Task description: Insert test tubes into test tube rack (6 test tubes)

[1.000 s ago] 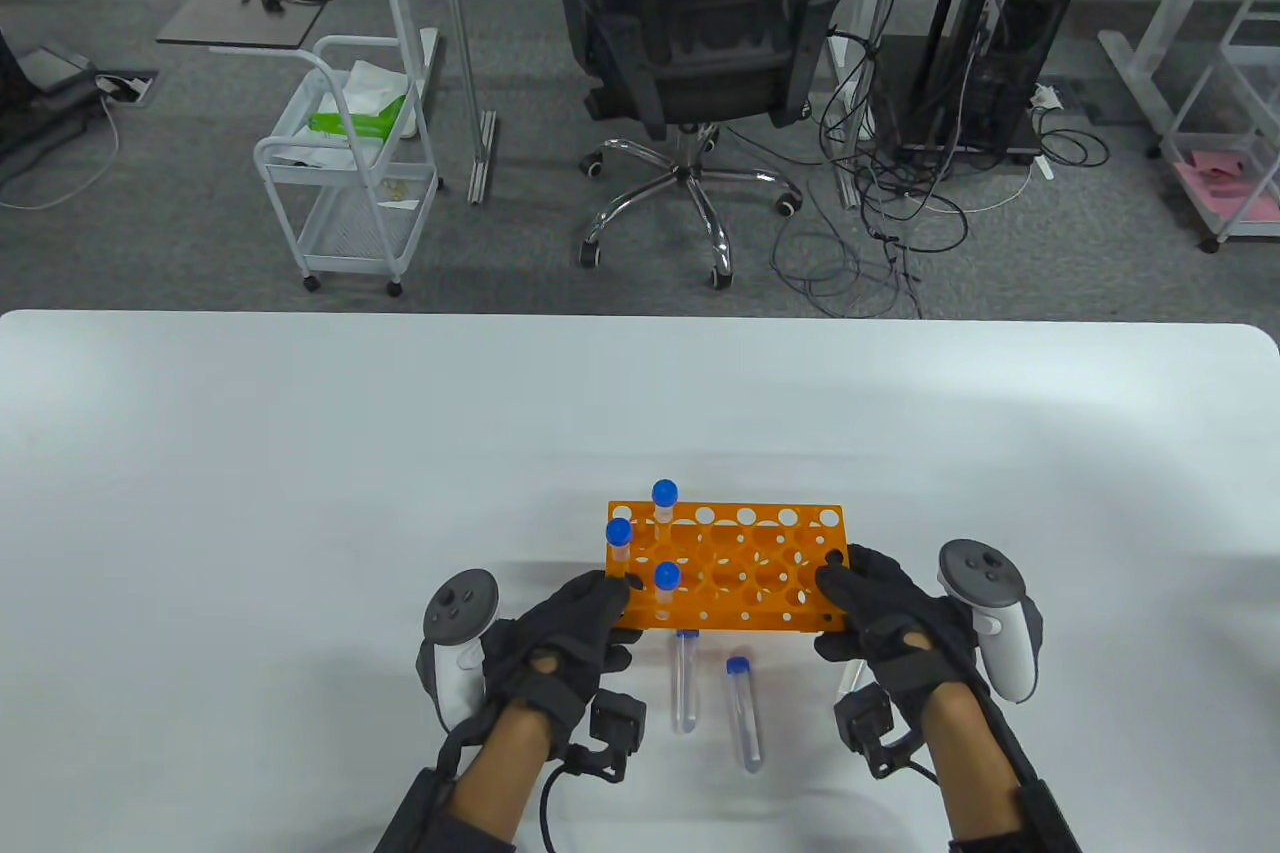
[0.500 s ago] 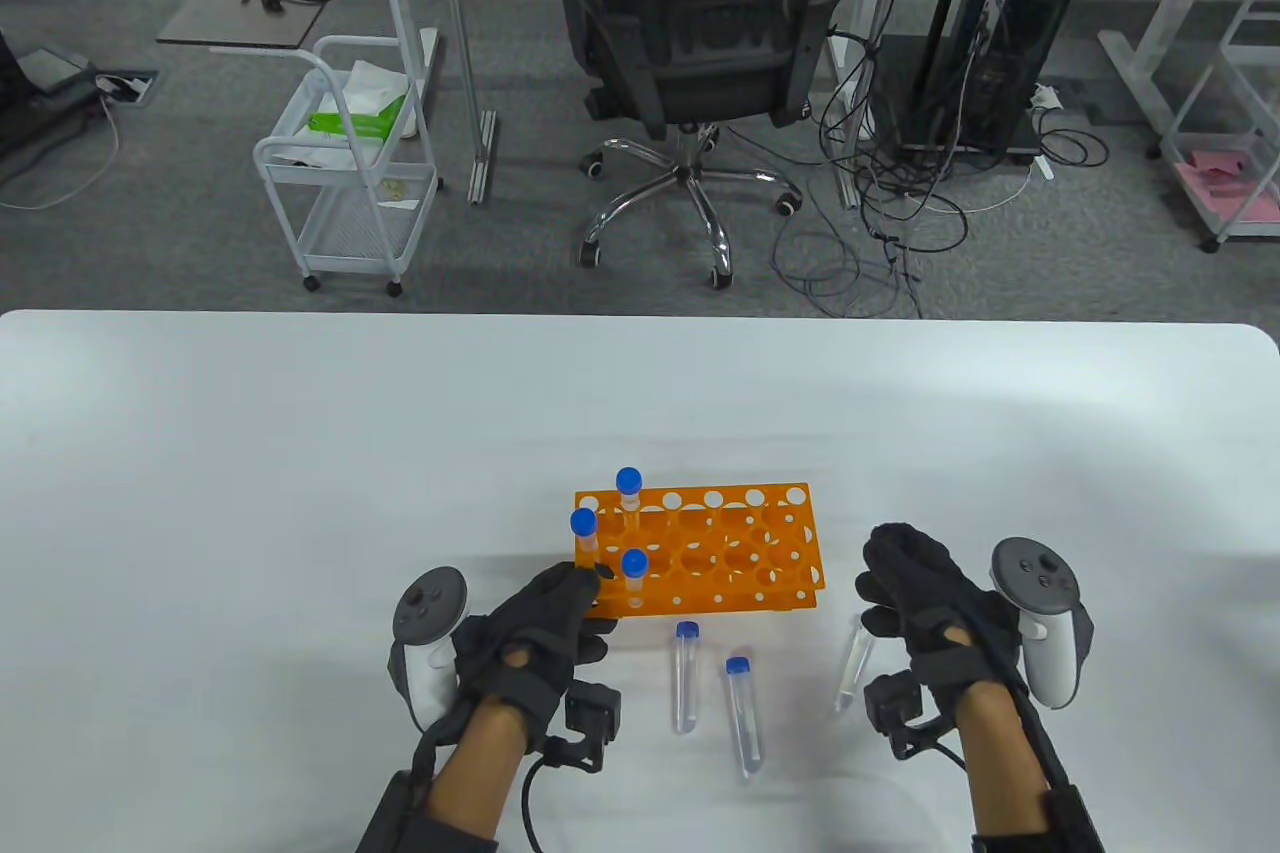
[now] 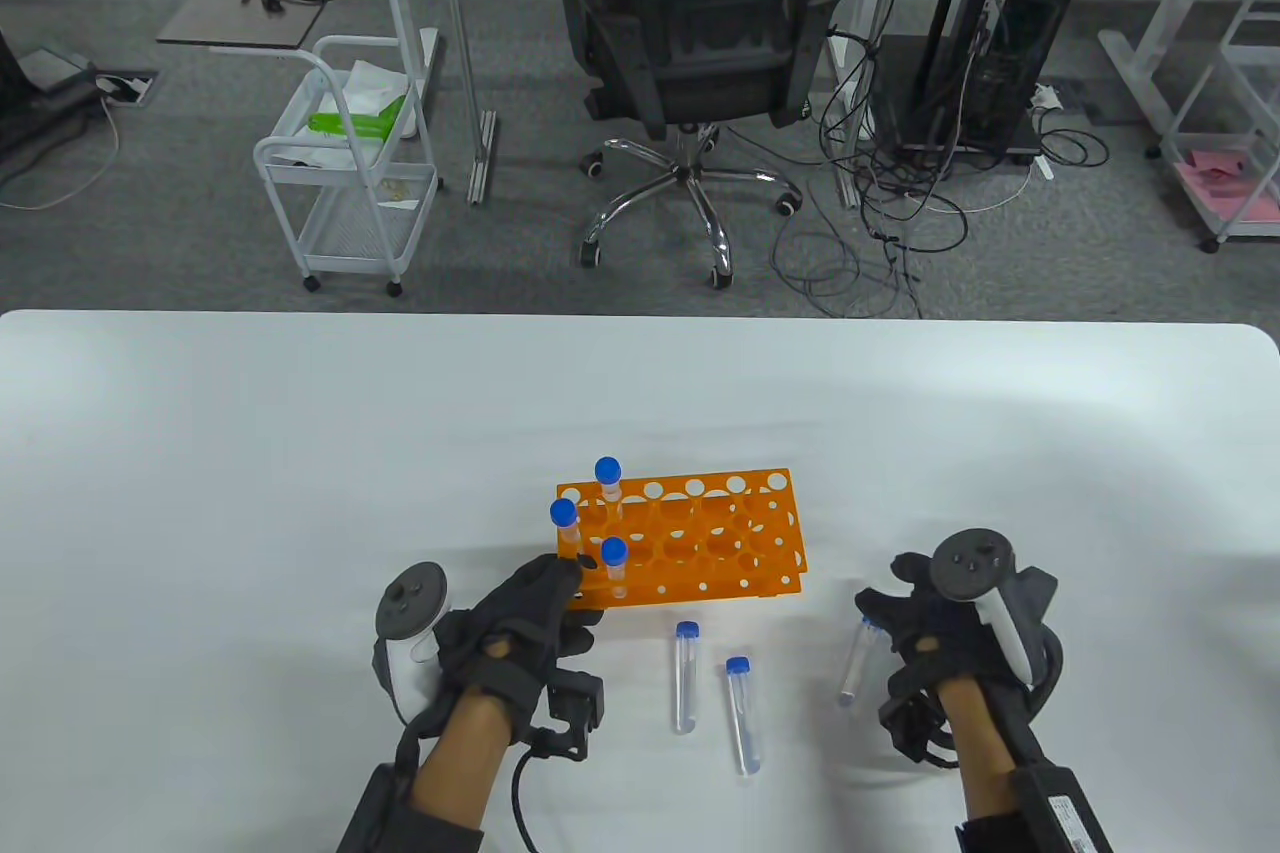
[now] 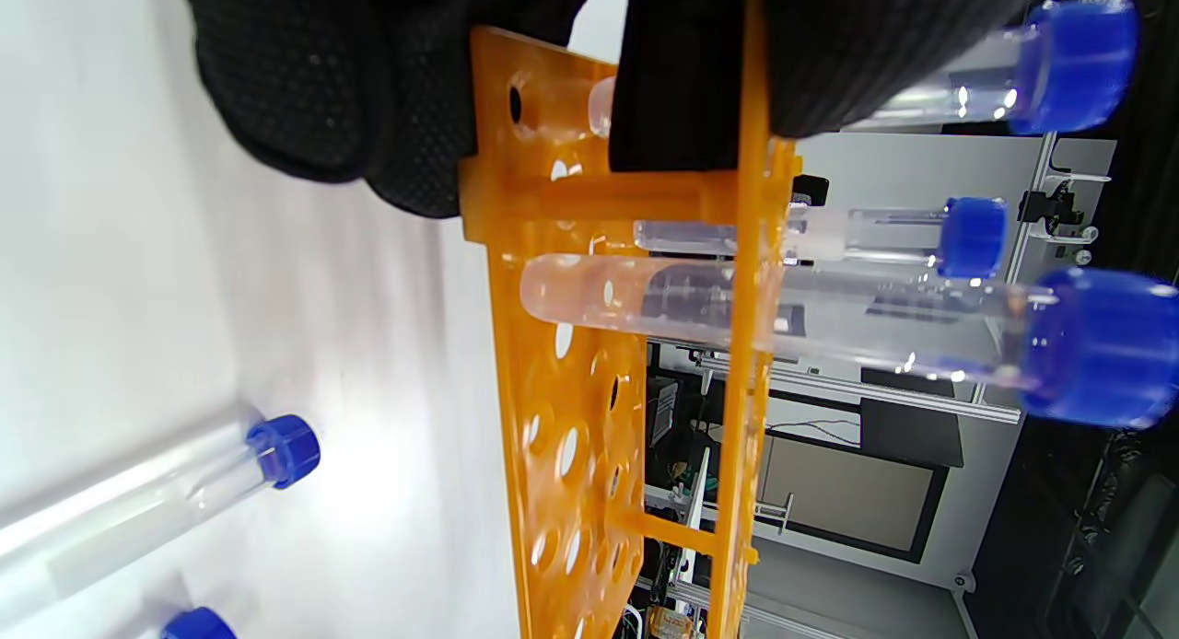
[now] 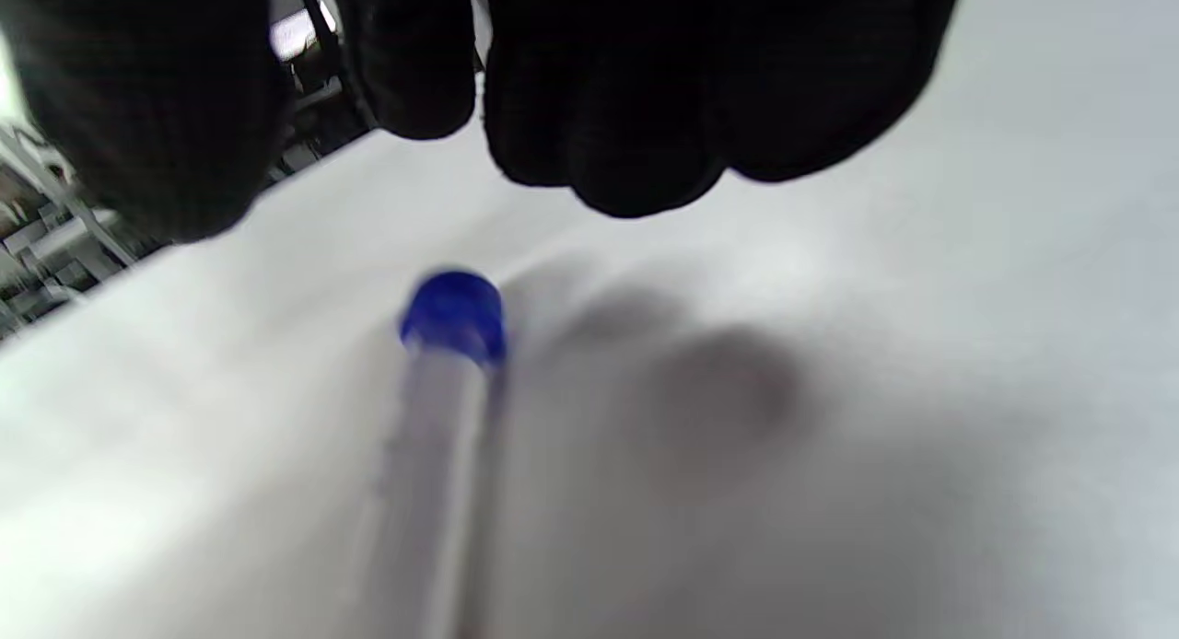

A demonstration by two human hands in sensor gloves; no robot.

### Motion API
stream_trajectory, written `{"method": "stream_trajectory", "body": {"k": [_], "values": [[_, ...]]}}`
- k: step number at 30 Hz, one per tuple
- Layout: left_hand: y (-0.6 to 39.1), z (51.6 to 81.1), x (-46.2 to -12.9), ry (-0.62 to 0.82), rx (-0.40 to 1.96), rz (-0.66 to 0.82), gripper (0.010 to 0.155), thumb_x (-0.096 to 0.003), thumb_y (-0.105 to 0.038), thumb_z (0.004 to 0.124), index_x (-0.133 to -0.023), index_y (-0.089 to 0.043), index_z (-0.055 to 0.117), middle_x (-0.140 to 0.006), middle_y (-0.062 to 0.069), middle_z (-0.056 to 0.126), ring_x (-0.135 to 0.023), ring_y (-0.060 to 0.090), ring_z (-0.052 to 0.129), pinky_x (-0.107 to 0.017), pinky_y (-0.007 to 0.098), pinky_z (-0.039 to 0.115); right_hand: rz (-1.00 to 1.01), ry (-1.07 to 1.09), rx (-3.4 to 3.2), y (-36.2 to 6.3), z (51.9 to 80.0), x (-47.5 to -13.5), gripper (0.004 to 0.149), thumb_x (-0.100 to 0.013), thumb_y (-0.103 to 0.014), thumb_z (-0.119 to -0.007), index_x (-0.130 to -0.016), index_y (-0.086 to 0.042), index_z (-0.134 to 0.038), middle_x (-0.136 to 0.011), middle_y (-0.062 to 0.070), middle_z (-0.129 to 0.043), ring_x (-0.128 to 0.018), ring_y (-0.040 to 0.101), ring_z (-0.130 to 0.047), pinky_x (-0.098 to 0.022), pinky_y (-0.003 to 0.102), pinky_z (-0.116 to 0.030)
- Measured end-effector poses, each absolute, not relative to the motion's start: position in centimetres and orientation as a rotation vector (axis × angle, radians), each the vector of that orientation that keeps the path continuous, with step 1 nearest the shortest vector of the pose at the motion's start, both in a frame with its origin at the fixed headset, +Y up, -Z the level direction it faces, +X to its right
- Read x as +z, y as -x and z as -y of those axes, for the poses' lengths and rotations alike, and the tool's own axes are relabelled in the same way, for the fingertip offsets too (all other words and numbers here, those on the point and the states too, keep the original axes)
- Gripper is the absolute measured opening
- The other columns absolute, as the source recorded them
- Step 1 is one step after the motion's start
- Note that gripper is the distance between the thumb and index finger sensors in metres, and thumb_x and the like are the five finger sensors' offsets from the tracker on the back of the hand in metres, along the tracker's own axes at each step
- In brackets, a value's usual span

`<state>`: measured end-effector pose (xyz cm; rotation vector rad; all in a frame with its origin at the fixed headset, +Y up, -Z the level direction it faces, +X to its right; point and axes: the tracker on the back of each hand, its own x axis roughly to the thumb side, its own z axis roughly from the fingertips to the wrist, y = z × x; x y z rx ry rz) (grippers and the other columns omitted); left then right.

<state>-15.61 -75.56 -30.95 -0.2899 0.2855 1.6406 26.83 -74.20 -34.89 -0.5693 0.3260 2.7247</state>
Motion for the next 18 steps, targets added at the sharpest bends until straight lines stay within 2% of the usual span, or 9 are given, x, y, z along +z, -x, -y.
{"method": "stream_trajectory", "body": {"k": [5, 9, 12, 18], "values": [[16.1, 75.9, -31.1, 0.292, 1.641, -0.3, 0.042, -0.0453, -0.046, 0.075, -0.078, -0.023, 0.088, -0.102, 0.023, 0.068, -0.08, 0.036, 0.089, -0.051, 0.049, 0.083, -0.334, 0.568, 2.87, -25.0, 75.6, -35.2, 0.071, -0.033, -0.061, -0.091, -0.095, -0.033, -0.072, -0.079, -0.002, -0.092, -0.056, 0.02, -0.099, -0.037, 0.039, -0.088], [16.2, 76.1, -31.0, 0.285, 1.633, -0.317, 0.042, -0.0453, -0.046, 0.075, -0.078, -0.023, 0.088, -0.102, 0.023, 0.068, -0.08, 0.036, 0.089, -0.051, 0.049, 0.083, -0.306, 0.554, 2.956, -24.1, 76.1, -35.2, 0.06, -0.035, -0.056, -0.092, -0.089, -0.031, -0.08, -0.073, -0.001, -0.093, -0.051, 0.017, -0.1, -0.034, 0.038, -0.089], [16.2, 76.1, -31.0, 0.28, 1.631, -0.32, 0.042, -0.0453, -0.046, 0.075, -0.078, -0.023, 0.088, -0.102, 0.023, 0.068, -0.08, 0.036, 0.089, -0.051, 0.049, 0.083, -0.295, 0.554, 2.953, -24.0, 76.0, -35.2, 0.055, -0.037, -0.051, -0.093, -0.087, -0.031, -0.081, -0.072, 0.0, -0.094, -0.05, 0.017, -0.1, -0.033, 0.038, -0.089], [16.0, 76.3, -30.9, 0.287, 1.625, -0.322, 0.042, -0.0452, -0.046, 0.075, -0.078, -0.023, 0.088, -0.102, 0.023, 0.068, -0.08, 0.036, 0.089, -0.051, 0.049, 0.083, -0.289, 0.525, 2.707, -25.5, 74.4, -35.0, 0.058, -0.039, -0.047, -0.092, -0.091, -0.028, -0.075, -0.077, 0.001, -0.094, -0.052, 0.02, -0.102, -0.033, 0.038, -0.09]]}}
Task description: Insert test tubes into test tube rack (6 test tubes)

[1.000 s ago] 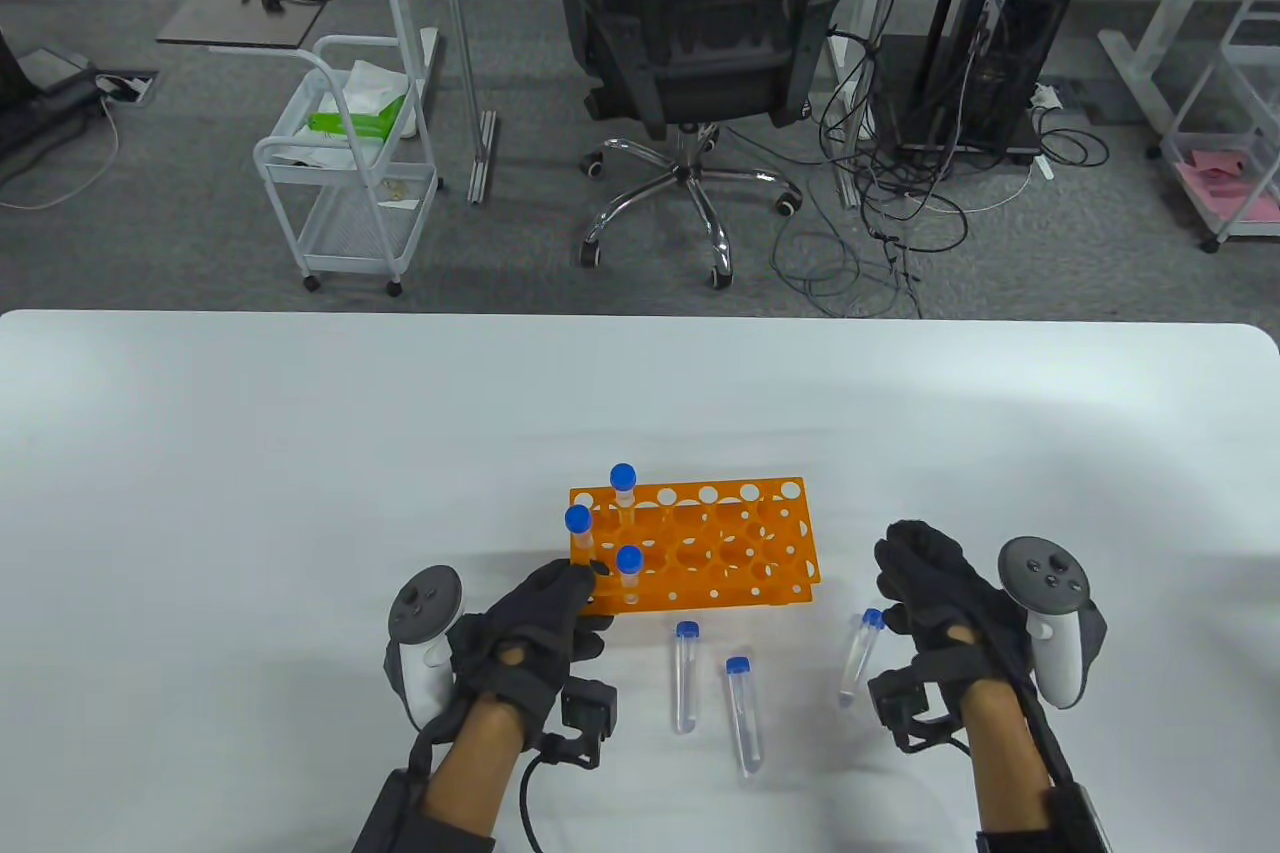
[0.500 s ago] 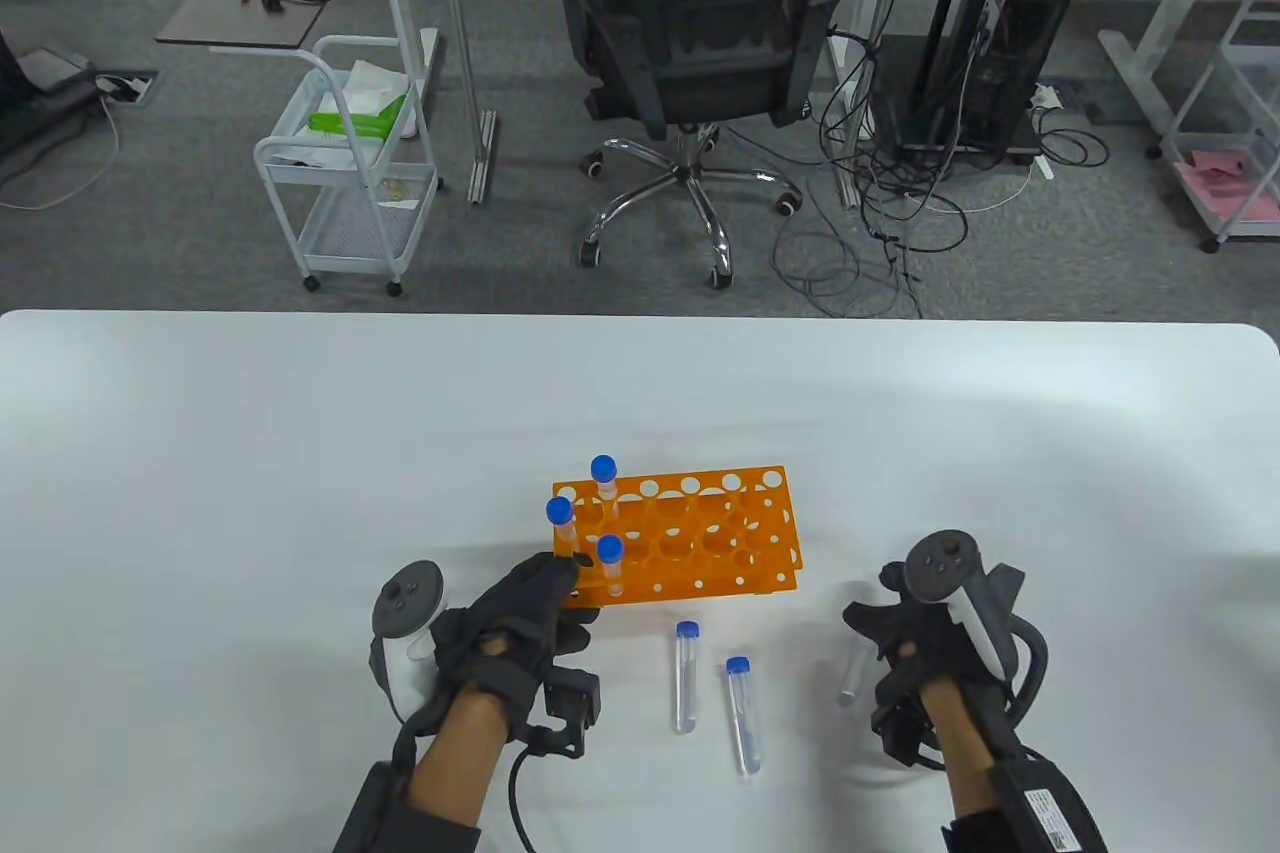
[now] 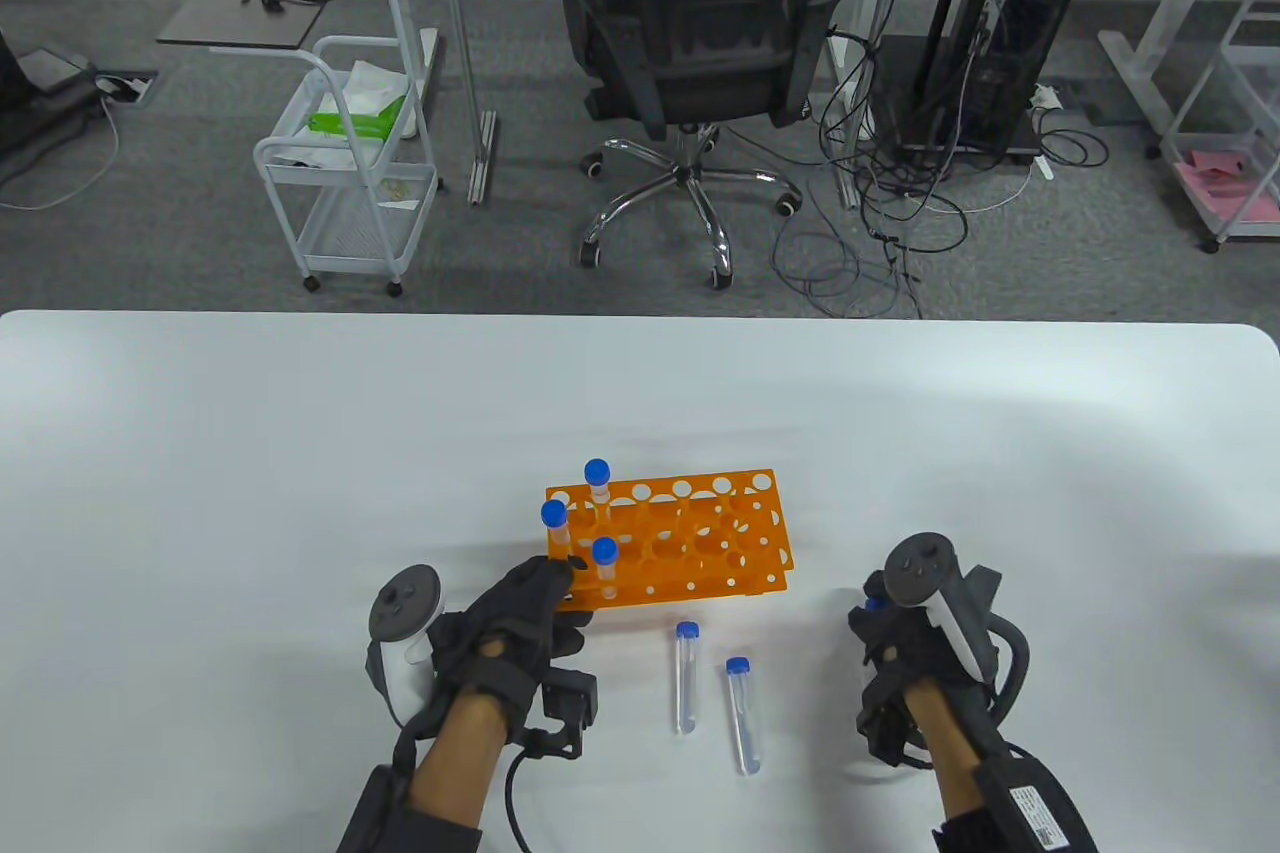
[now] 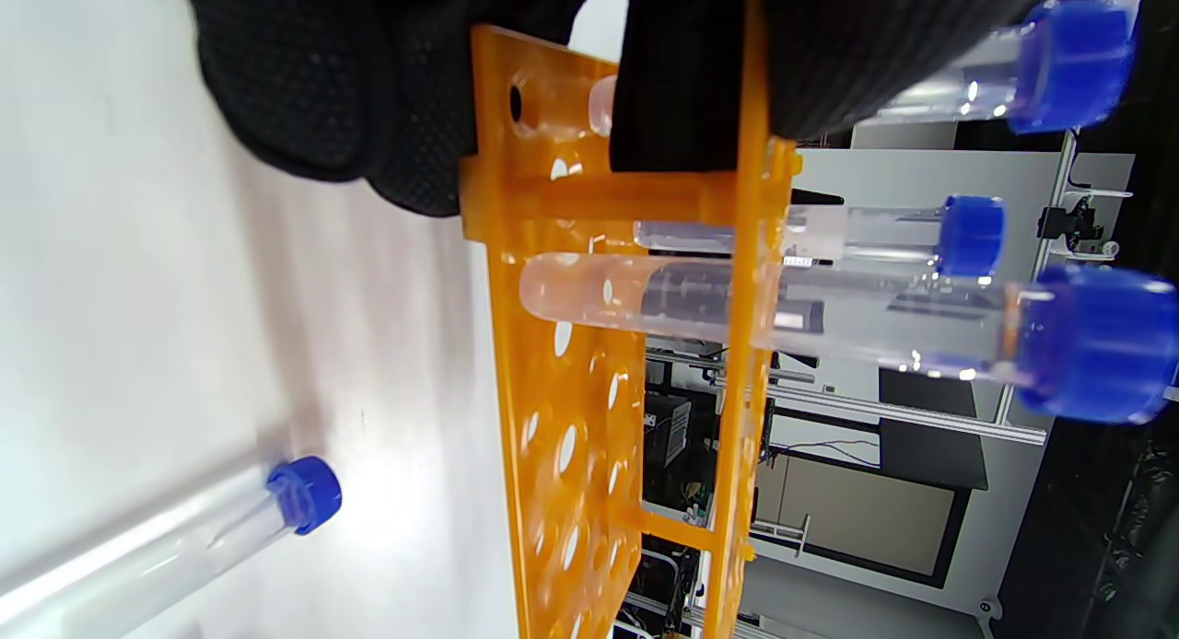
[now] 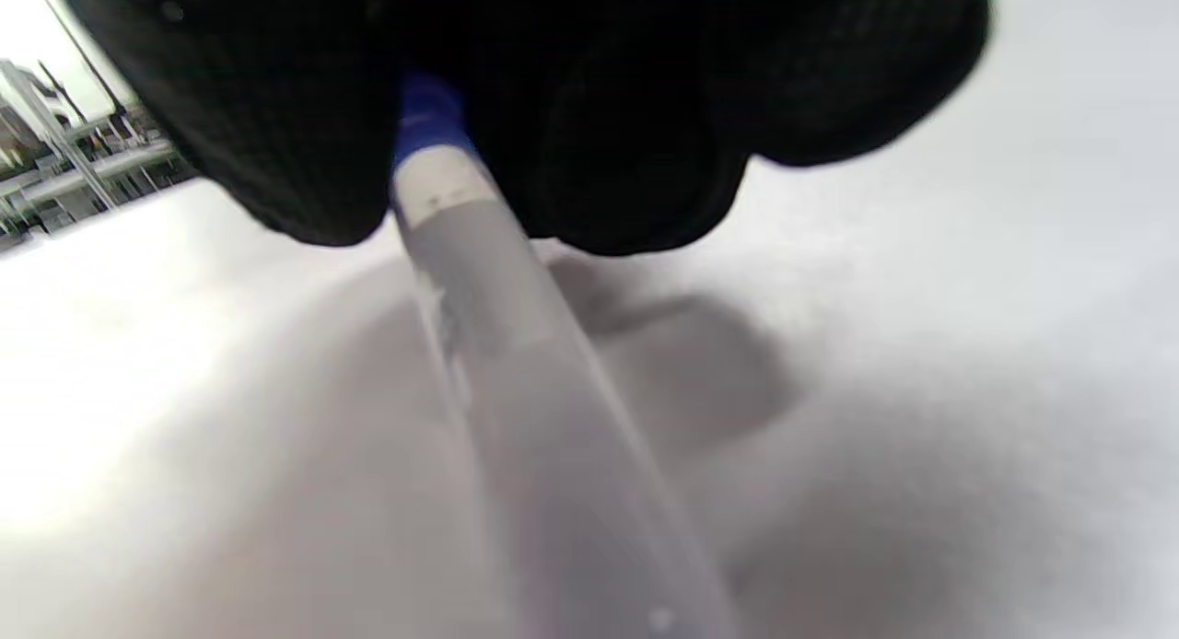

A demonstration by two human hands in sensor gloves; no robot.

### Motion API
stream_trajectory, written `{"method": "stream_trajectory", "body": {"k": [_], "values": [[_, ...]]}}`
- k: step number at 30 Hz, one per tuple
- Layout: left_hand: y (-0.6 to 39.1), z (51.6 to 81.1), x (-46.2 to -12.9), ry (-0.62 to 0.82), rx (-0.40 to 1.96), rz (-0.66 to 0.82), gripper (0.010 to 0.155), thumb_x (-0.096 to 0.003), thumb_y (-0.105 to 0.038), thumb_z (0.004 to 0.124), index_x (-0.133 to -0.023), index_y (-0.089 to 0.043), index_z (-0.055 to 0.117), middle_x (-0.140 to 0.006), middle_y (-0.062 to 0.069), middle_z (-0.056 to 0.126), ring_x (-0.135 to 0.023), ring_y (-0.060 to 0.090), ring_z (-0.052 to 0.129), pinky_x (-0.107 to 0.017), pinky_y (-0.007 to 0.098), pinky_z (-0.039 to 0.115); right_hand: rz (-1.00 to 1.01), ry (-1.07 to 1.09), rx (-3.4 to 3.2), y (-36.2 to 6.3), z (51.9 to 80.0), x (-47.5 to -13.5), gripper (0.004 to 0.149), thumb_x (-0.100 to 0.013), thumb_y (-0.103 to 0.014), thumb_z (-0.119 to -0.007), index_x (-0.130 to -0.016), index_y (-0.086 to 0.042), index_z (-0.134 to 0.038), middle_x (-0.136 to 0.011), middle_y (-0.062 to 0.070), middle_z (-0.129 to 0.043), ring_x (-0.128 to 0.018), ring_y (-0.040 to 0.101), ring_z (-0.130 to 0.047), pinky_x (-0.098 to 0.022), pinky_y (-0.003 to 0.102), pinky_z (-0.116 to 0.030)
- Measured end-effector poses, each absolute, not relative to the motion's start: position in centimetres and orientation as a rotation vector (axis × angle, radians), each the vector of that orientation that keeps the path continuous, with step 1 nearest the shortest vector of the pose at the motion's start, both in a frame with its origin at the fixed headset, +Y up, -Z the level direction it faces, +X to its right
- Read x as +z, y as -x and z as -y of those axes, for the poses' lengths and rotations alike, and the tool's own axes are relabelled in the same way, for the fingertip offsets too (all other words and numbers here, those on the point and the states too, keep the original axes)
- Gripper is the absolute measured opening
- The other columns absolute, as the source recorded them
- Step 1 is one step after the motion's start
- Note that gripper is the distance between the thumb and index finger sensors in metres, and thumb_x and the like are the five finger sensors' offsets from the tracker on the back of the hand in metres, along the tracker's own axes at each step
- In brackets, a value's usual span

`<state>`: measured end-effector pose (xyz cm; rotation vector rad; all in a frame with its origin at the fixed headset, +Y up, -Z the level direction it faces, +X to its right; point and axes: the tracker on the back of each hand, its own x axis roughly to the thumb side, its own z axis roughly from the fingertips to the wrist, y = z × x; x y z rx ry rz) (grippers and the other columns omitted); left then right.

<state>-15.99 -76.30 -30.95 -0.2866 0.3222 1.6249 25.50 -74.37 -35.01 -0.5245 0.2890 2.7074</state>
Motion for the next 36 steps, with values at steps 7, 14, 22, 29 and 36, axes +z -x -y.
{"method": "stream_trajectory", "body": {"k": [7, 14, 22, 29, 36], "values": [[15.6, 76.7, -30.8, 0.313, 1.602, -0.315, 0.042, -0.0455, -0.045, 0.074, -0.078, -0.023, 0.088, -0.102, 0.023, 0.068, -0.08, 0.036, 0.088, -0.051, 0.049, 0.083, -0.221, 0.462, 2.467, -26.8, 72.1, -34.4, 0.06, -0.039, -0.046, -0.093, -0.092, -0.027, -0.072, -0.08, 0.0, -0.092, -0.053, 0.021, -0.101, -0.034, 0.038, -0.089], [15.6, 76.6, -30.3, 0.332, 1.616, -0.298, 0.042, -0.0459, -0.045, 0.074, -0.079, -0.022, 0.087, -0.103, 0.024, 0.067, -0.08, 0.036, 0.088, -0.051, 0.049, 0.083, -0.199, 0.417, 2.395, -27.2, 70.9, -34.4, 0.059, -0.041, -0.044, -0.091, -0.093, -0.029, -0.069, -0.086, -0.001, -0.087, -0.061, 0.022, -0.098, -0.039, 0.039, -0.087], [15.0, 77.0, -30.1, 0.383, 1.59, -0.276, 0.043, -0.0462, -0.045, 0.073, -0.079, -0.022, 0.086, -0.103, 0.024, 0.066, -0.081, 0.036, 0.088, -0.051, 0.049, 0.083, -0.09, 0.261, 2.387, -27.1, 69.2, -34.5, 0.055, -0.043, -0.042, -0.089, -0.093, -0.036, -0.068, -0.092, -0.004, -0.082, -0.071, 0.023, -0.093, -0.047, 0.041, -0.084], [14.8, 77.1, -30.2, 0.432, 1.582, -0.249, 0.043, -0.0464, -0.045, 0.073, -0.079, -0.021, 0.085, -0.103, 0.024, 0.066, -0.081, 0.036, 0.088, -0.052, 0.049, 0.083, 0.04, 0.177, 2.308, -28.1, 67.5, -34.1, 0.053, -0.044, -0.041, -0.088, -0.093, -0.041, -0.068, -0.095, -0.006, -0.081, -0.076, 0.023, -0.091, -0.051, 0.042, -0.083], [14.5, 77.1, -30.2, 0.477, 1.559, -0.228, 0.043, -0.0468, -0.043, 0.071, -0.081, -0.019, 0.083, -0.104, 0.025, 0.063, -0.083, 0.038, 0.086, -0.052, 0.05, 0.082, 0.203, 0.06, 2.295, -26.9, 65.7, -32.9, 0.051, -0.045, -0.038, -0.086, -0.093, -0.044, -0.069, -0.097, -0.006, -0.08, -0.079, 0.023, -0.09, -0.052, 0.042, -0.083]]}}
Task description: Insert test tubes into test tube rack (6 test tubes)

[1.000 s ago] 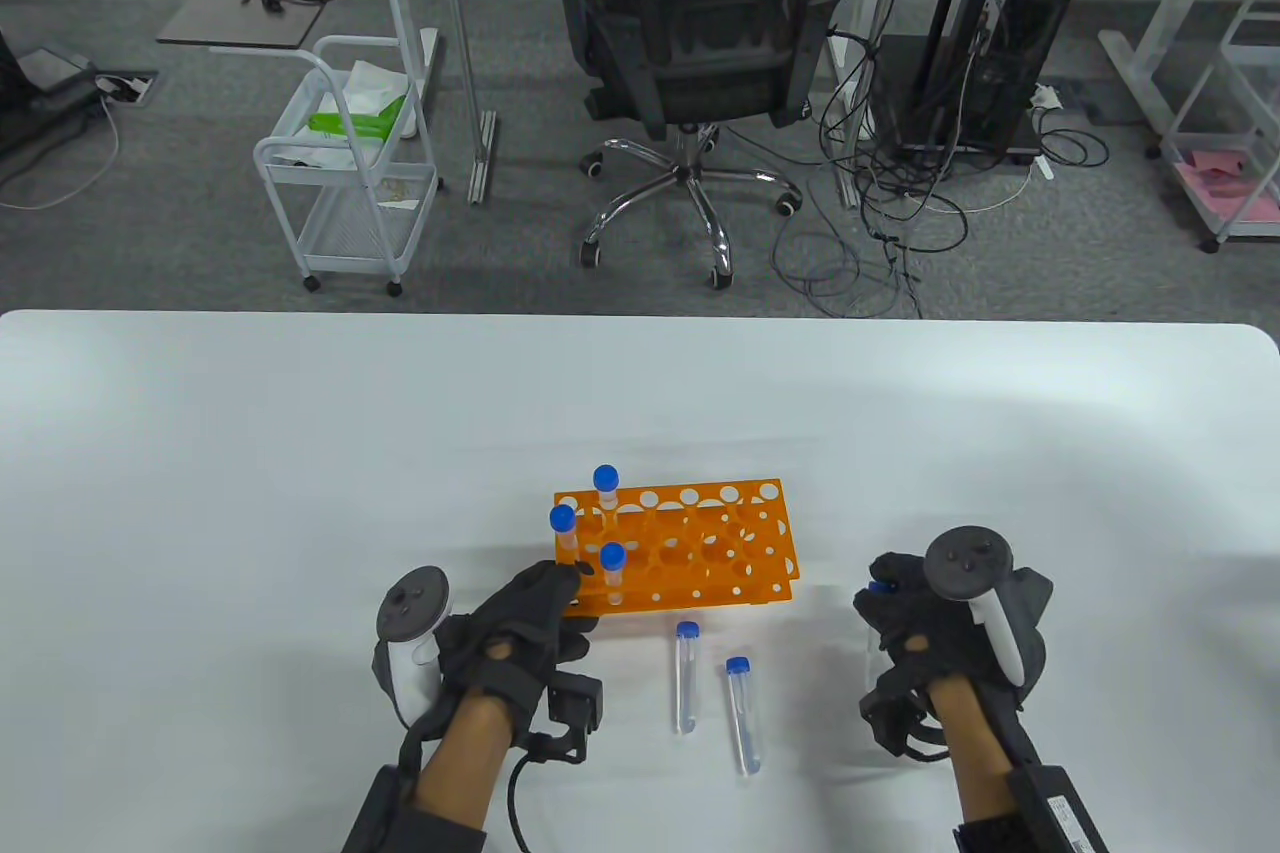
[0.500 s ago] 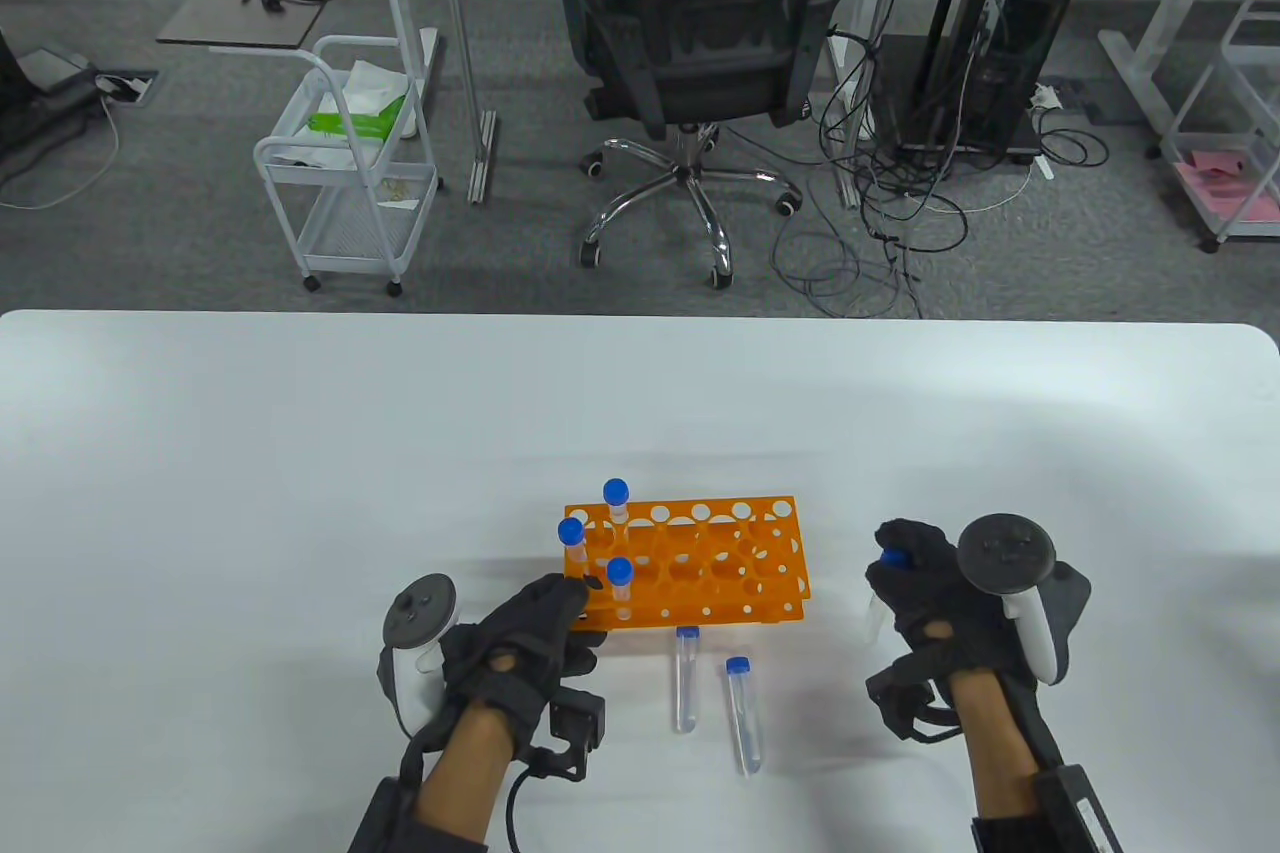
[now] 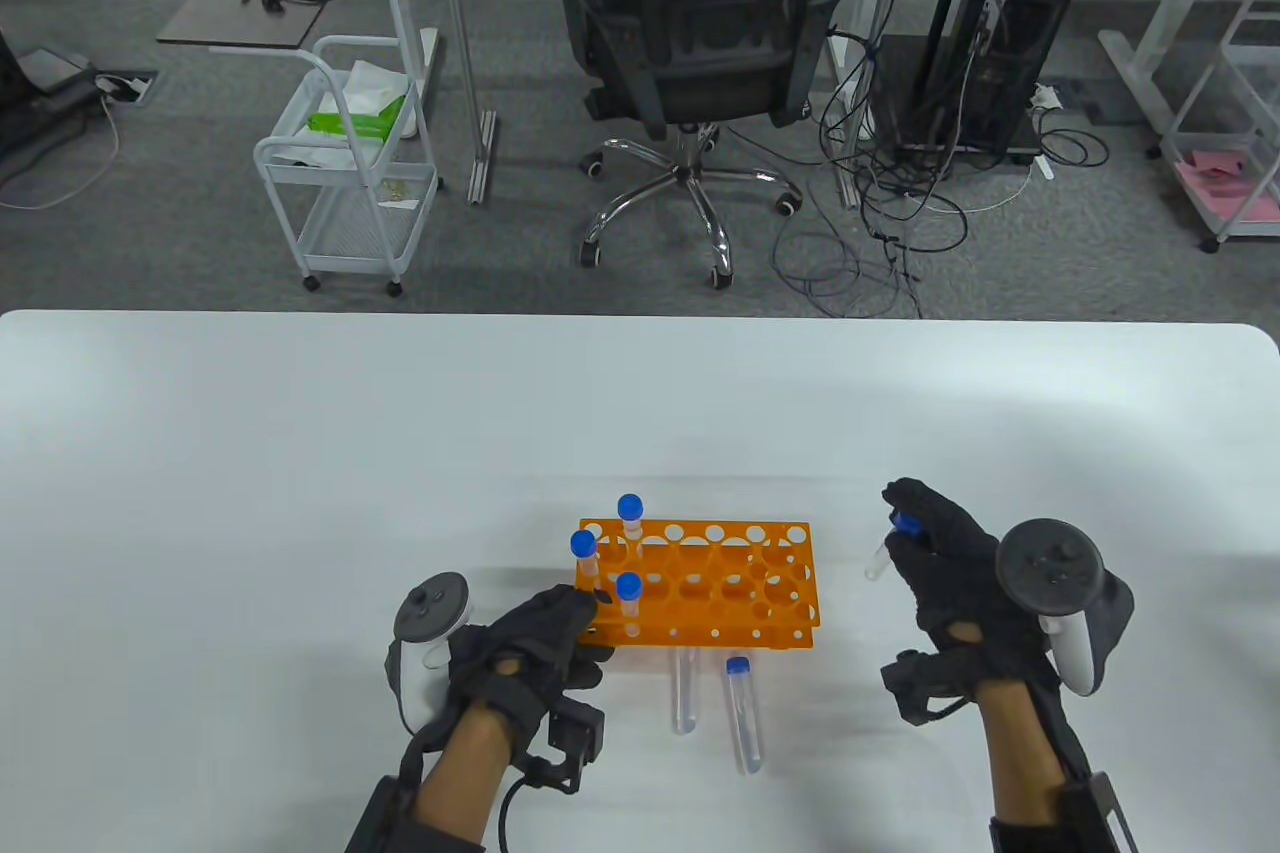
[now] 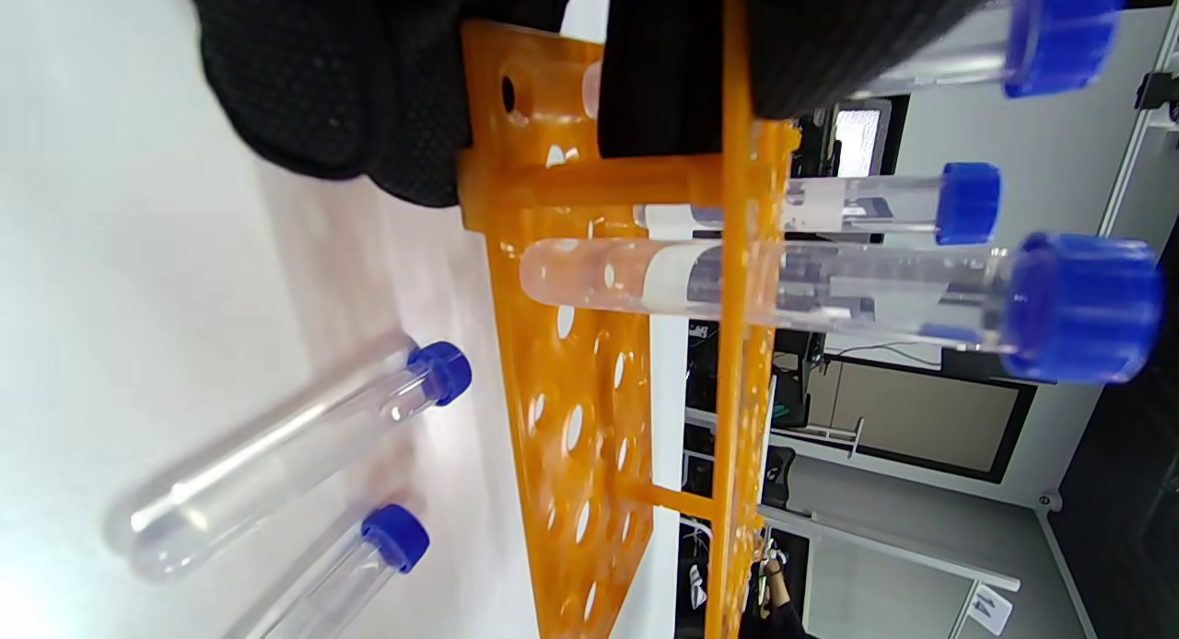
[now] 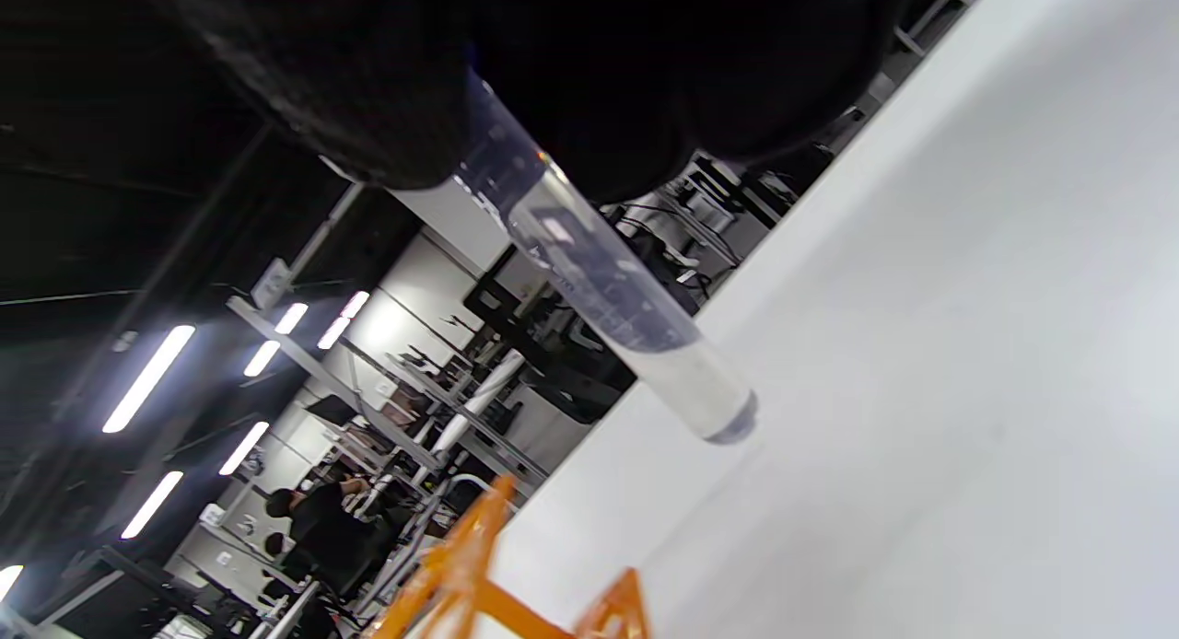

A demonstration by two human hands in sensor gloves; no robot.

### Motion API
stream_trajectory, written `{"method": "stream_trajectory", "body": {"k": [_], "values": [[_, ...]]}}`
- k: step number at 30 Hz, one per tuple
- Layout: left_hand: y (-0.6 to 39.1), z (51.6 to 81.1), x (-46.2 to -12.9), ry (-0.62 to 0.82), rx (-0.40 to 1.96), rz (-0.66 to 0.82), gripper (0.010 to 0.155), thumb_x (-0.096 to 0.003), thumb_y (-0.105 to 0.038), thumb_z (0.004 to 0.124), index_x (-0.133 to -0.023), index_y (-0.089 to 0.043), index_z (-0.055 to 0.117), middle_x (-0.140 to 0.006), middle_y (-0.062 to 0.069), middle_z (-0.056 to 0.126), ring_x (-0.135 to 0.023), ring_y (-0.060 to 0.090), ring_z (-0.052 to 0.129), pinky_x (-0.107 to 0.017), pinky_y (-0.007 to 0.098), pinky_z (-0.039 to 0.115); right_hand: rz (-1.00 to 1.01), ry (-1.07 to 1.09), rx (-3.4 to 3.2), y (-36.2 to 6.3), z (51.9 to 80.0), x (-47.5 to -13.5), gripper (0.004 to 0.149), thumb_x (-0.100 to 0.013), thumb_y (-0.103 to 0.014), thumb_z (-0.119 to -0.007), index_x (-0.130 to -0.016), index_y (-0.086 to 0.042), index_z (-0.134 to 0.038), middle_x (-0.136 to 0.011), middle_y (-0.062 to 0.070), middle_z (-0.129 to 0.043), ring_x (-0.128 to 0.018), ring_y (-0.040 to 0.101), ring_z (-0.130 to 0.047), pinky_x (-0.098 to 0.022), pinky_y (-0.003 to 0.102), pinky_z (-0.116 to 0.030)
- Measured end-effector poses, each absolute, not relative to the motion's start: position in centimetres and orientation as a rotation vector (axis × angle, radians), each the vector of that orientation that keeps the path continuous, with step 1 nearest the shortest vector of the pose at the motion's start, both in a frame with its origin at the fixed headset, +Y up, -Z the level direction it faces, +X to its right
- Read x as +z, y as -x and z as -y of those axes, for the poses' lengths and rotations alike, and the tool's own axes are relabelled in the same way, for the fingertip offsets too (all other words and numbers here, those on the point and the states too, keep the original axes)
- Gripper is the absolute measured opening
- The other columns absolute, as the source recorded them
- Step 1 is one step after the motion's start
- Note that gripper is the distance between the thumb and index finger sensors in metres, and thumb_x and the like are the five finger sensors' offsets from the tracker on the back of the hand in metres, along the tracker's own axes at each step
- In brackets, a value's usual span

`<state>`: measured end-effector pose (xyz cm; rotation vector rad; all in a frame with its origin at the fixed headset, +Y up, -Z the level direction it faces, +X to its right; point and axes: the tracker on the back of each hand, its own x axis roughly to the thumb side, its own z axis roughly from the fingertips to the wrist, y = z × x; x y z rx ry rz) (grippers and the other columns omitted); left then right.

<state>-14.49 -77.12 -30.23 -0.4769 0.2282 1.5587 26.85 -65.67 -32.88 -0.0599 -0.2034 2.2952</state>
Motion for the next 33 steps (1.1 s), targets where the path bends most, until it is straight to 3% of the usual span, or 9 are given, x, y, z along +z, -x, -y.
{"method": "stream_trajectory", "body": {"k": [13, 33], "values": [[13.4, 77.1, -30.6, 0.542, 1.506, -0.161, 0.043, -0.0467, -0.042, 0.072, -0.081, -0.018, 0.083, -0.104, 0.026, 0.063, -0.083, 0.039, 0.085, -0.053, 0.051, 0.081, 0.305, -0.09, 2.3, -23.9, 64.6, -31.2, 0.053, -0.045, -0.032, -0.084, -0.094, -0.041, -0.067, -0.097, -0.004, -0.081, -0.08, 0.023, -0.092, -0.054, 0.043, -0.082], [13.6, 76.7, -30.5, 0.506, 1.48, -0.156, 0.043, -0.0465, -0.042, 0.073, -0.08, -0.018, 0.084, -0.104, 0.026, 0.063, -0.083, 0.039, 0.085, -0.053, 0.051, 0.081, 0.195, -0.086, 2.481, -22.6, 67.7, -32.3, 0.056, -0.044, -0.035, -0.085, -0.096, -0.037, -0.064, -0.097, -0.004, -0.08, -0.079, 0.022, -0.091, -0.054, 0.044, -0.082]]}}
